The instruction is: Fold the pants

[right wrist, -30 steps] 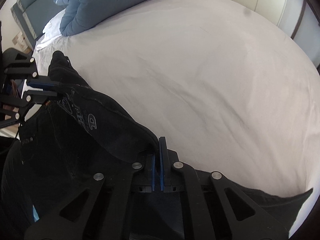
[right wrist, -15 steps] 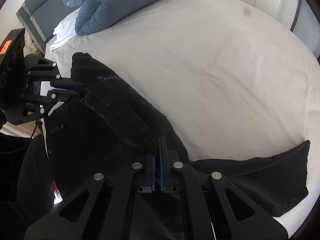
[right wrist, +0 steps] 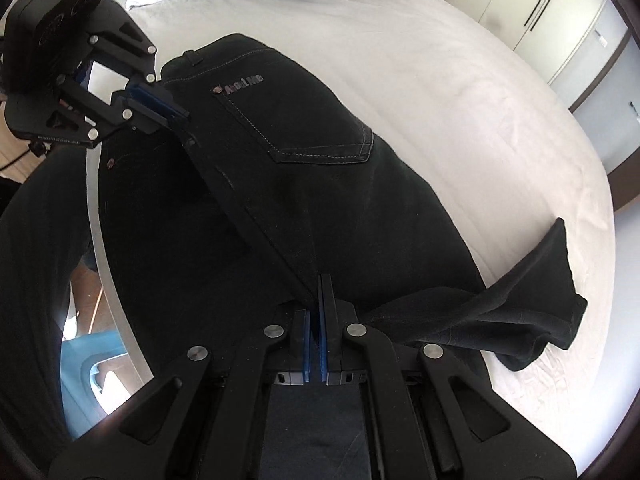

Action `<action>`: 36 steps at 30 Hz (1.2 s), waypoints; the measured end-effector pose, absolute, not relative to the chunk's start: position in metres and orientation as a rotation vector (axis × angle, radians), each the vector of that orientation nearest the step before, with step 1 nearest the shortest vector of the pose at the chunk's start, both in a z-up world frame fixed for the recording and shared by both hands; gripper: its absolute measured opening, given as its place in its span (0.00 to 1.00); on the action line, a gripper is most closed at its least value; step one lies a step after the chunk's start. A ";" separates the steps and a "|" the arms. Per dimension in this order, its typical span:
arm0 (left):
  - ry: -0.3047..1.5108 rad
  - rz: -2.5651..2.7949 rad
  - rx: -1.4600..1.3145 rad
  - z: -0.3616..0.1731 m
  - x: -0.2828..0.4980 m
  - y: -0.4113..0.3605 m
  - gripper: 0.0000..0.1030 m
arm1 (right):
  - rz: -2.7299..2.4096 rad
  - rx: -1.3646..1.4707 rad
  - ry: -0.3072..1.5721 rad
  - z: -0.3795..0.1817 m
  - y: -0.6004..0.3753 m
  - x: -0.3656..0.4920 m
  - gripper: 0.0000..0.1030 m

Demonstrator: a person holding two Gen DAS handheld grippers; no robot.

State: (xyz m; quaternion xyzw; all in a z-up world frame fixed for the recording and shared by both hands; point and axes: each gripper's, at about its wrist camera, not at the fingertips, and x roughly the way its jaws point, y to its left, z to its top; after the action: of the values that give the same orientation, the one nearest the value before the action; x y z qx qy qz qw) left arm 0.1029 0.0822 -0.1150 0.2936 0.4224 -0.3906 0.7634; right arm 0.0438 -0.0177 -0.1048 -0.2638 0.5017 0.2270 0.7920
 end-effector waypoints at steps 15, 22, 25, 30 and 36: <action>0.954 -0.900 0.746 -0.137 0.044 0.086 0.07 | 0.405 -0.681 1.033 -0.123 0.033 -0.065 0.02; 0.961 -0.918 0.749 -0.145 0.040 0.096 0.07 | 0.393 -0.706 1.041 -0.116 0.017 -0.062 0.02; 0.964 -0.918 0.726 -0.148 0.040 0.104 0.08 | 0.392 -0.709 1.049 -0.125 0.013 -0.070 0.02; 0.978 -0.909 0.712 -0.145 0.040 0.111 0.08 | 0.400 -0.732 1.033 -0.132 0.024 -0.080 0.02; 1.006 -0.890 0.670 -0.147 0.046 0.116 0.24 | 0.381 -0.687 1.061 -0.149 0.019 -0.073 0.02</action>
State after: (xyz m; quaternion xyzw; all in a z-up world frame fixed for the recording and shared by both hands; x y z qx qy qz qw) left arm 0.0462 0.1156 -0.1470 0.3046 0.4570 -0.4044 0.7314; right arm -0.0726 0.0193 -0.1487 -0.3190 0.4927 0.1772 0.7900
